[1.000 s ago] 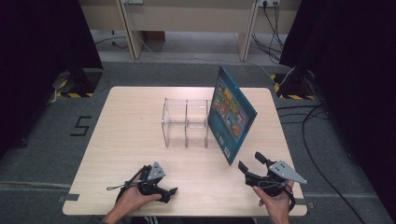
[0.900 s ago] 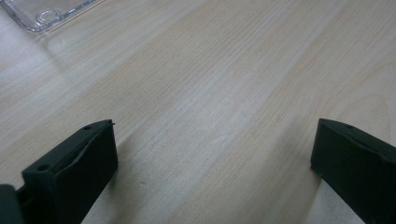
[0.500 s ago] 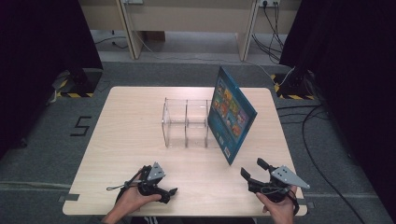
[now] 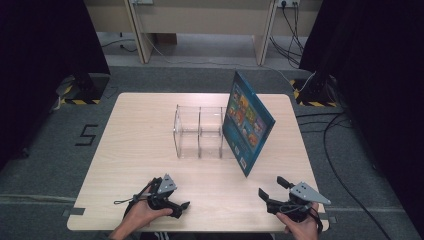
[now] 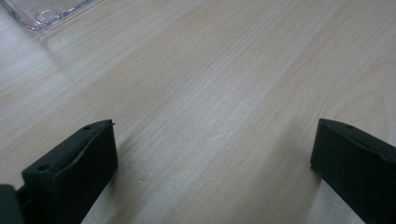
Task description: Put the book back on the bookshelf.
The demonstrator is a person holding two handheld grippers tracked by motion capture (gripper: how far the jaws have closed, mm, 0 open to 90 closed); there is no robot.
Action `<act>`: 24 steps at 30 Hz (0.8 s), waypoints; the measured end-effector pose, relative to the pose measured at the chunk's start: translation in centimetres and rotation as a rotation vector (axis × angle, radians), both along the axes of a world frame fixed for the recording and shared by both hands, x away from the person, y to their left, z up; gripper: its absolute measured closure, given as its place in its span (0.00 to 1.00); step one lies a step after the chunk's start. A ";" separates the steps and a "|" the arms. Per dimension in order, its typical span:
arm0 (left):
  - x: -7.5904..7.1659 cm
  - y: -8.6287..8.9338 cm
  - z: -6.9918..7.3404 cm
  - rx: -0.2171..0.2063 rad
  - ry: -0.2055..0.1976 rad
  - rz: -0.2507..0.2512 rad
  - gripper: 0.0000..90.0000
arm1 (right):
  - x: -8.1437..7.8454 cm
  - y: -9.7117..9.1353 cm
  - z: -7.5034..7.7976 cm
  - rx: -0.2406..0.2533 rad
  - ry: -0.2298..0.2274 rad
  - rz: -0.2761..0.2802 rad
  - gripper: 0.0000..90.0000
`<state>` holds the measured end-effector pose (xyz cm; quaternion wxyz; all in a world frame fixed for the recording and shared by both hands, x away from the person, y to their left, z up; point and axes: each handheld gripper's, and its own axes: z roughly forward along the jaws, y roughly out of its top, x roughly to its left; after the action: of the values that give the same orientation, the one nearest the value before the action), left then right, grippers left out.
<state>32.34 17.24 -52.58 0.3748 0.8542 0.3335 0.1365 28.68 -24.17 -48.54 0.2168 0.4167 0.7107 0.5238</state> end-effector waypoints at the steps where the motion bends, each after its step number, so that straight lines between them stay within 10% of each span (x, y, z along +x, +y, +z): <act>1: 0.0 0.0 0.0 0.001 0.000 -0.001 0.00 | 0.0 0.0 -0.1 -0.006 0.002 -0.001 0.18; 24: 0.0 0.0 0.0 0.000 0.000 0.000 0.00 | -1.6 -1.4 -2.1 -0.165 0.181 0.021 0.19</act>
<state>32.34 17.25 -52.58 0.3750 0.8542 0.3334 0.1364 27.10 -25.53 -50.60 0.1799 0.4353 0.7724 0.4260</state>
